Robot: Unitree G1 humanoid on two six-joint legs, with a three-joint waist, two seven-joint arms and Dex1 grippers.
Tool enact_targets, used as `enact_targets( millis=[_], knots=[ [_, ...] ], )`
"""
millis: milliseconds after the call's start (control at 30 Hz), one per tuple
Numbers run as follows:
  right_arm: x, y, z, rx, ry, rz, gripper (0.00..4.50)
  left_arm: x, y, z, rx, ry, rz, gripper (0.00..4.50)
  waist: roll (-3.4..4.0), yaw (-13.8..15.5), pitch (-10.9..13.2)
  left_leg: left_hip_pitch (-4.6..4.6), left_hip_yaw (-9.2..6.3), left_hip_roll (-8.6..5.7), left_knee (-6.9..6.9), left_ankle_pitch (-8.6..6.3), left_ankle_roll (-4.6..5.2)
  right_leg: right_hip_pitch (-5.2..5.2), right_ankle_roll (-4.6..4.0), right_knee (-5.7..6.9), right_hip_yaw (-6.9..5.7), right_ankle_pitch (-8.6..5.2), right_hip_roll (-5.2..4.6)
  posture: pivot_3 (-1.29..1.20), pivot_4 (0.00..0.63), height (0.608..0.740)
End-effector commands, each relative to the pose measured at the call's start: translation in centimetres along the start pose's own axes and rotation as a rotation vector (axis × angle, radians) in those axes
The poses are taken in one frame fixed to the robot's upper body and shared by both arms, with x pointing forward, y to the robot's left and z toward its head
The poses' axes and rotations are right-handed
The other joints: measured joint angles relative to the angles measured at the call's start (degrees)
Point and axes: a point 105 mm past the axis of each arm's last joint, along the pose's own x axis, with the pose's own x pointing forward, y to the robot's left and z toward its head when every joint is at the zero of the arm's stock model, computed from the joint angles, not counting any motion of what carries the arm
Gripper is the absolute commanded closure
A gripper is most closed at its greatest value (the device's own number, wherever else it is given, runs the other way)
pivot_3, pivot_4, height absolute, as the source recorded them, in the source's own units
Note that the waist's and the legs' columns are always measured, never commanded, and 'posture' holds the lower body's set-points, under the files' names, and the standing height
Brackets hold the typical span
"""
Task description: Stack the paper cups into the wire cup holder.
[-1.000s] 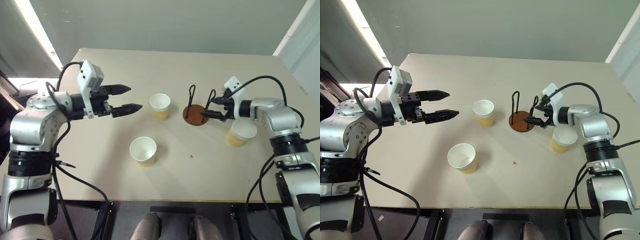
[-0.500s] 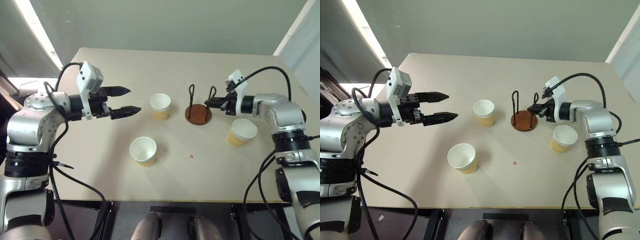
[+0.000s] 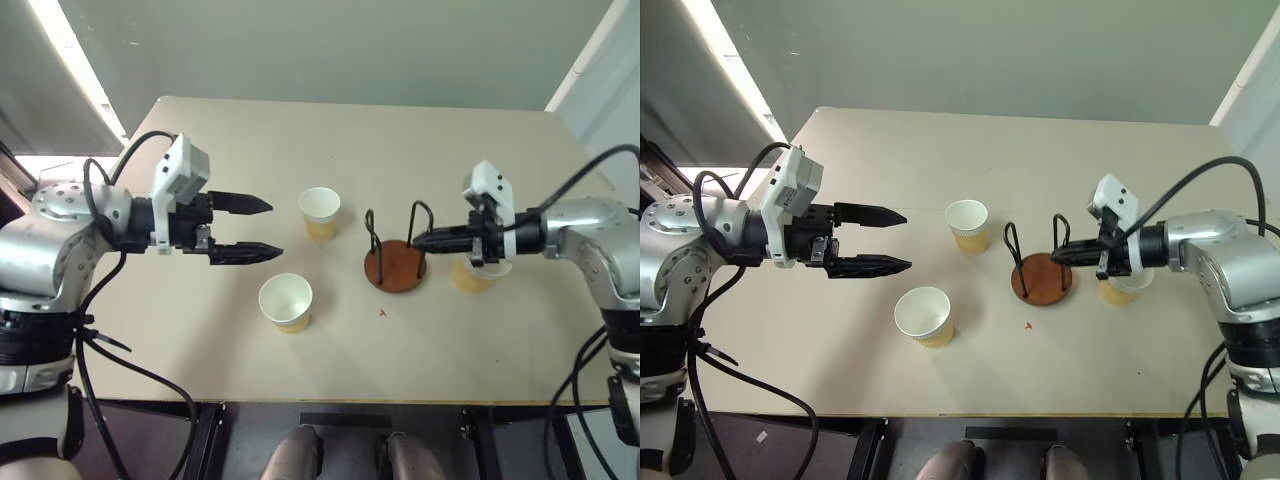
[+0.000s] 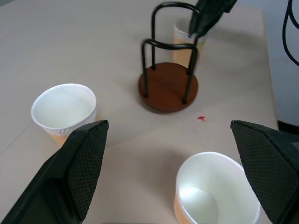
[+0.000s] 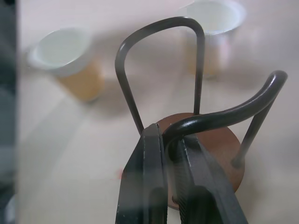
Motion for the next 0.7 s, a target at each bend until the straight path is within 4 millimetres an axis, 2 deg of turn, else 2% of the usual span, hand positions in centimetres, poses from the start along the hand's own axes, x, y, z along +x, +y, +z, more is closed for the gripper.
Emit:
enact_targets(
  millis=[33,300,467,600,700],
  knots=[
    [-0.1,1.8,0.6,-0.045,-0.002,0.048,4.47,-0.1,-0.6,1.4,0.047,-0.005,-0.037,0.00,0.00,-0.05,0.00,0.01,0.00,0.00,0.00,0.00,0.00,0.00,0.00,0.00,0.00,0.00,0.00,0.00,0.150,0.740],
    [0.9,3.2,-1.1,-0.038,0.043,0.084,4.47,0.2,-0.8,1.3,0.044,-0.003,-0.050,0.00,-0.01,-0.15,0.00,0.06,0.01,0.01,-0.01,0.01,0.01,0.01,-0.01,0.00,0.03,0.00,0.00,0.00,0.150,0.740],
    [1.2,3.0,-2.3,-0.049,0.087,0.076,4.47,0.2,-0.9,1.3,0.043,0.001,-0.049,0.00,-0.02,-0.16,-0.01,0.09,0.01,0.01,-0.02,0.01,0.01,0.02,-0.01,0.00,0.03,0.00,0.00,0.00,0.150,0.740],
    [1.3,3.2,-2.8,-0.034,0.112,0.098,3.32,0.1,-0.9,1.2,0.039,0.004,-0.045,0.00,-0.06,-0.19,-0.03,0.17,0.01,0.02,-0.05,0.01,0.01,0.09,-0.01,-0.01,0.03,0.00,0.00,0.00,0.150,0.740],
    [1.3,2.9,-3.1,-0.039,0.126,0.085,2.26,0.1,-0.9,1.1,0.037,0.006,-0.043,0.00,-0.06,-0.20,-0.03,0.17,0.02,0.02,-0.06,0.01,0.01,0.08,-0.01,0.00,0.03,0.00,0.00,0.00,0.150,0.740]
  ],
)
